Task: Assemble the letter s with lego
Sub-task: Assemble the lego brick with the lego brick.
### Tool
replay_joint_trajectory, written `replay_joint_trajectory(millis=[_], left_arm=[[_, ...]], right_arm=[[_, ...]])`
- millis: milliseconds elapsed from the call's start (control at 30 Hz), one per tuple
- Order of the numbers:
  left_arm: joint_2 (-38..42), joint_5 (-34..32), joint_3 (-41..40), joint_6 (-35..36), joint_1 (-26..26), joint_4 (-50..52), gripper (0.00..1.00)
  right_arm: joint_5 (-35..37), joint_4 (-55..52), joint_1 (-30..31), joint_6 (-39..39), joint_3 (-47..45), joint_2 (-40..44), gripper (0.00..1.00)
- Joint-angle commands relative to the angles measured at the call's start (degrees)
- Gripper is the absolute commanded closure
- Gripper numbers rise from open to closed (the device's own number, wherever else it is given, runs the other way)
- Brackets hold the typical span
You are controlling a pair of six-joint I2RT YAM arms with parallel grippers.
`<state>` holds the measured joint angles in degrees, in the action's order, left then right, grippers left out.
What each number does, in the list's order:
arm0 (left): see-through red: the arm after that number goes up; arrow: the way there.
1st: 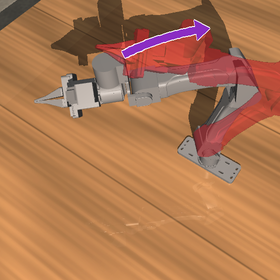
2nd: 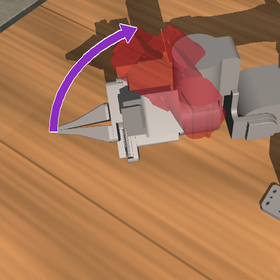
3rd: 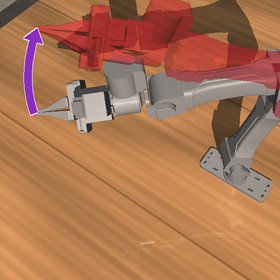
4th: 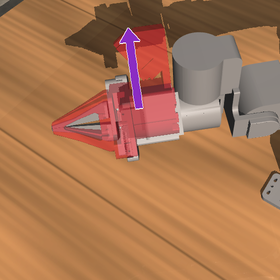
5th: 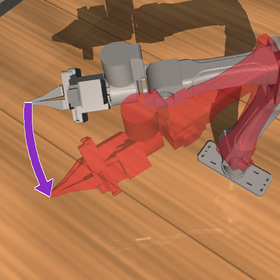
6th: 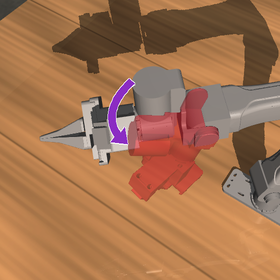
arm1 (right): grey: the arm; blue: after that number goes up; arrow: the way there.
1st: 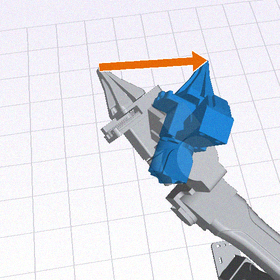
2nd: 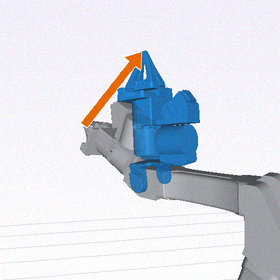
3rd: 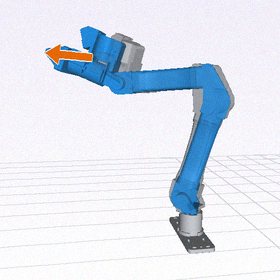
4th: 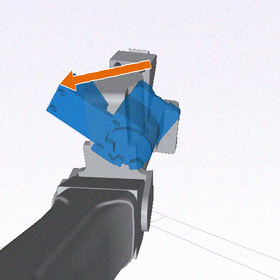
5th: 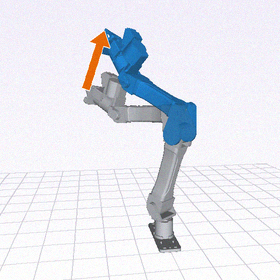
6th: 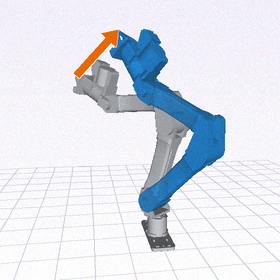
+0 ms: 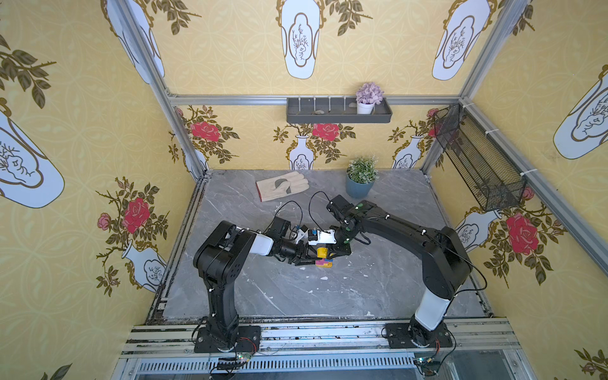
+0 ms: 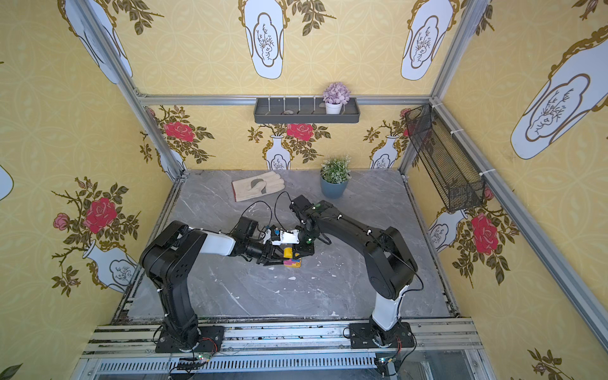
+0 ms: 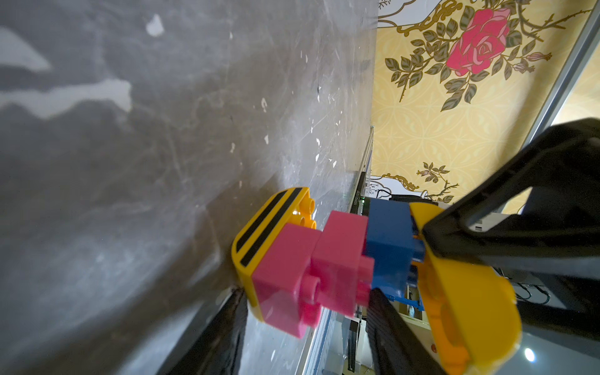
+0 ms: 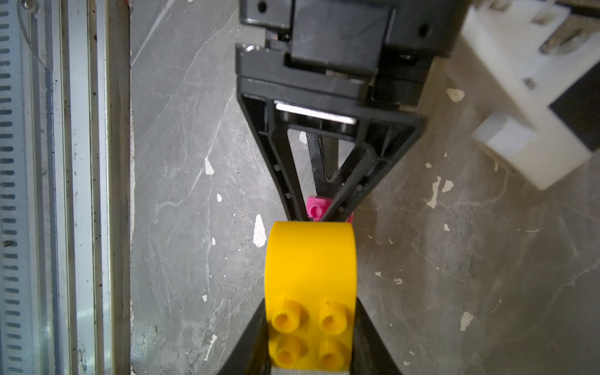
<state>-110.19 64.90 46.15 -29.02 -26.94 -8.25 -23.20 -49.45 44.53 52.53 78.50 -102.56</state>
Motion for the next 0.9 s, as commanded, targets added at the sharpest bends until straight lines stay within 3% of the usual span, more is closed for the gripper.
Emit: replay_joint_trajectory(millis=[0, 867], left_arm=[[-1.34, -10.59, -0.8, 1.5, -0.31, 5.92, 0.45], [-2.07, -10.67, -0.03, 1.79, -0.31, 6.41, 0.45]], right_arm=[[0.56, 1.9, 0.33, 0.06, 0.28, -0.84, 0.7], [1.21, 3.0, 0.93, -1.16, -0.71, -1.48, 0.73]])
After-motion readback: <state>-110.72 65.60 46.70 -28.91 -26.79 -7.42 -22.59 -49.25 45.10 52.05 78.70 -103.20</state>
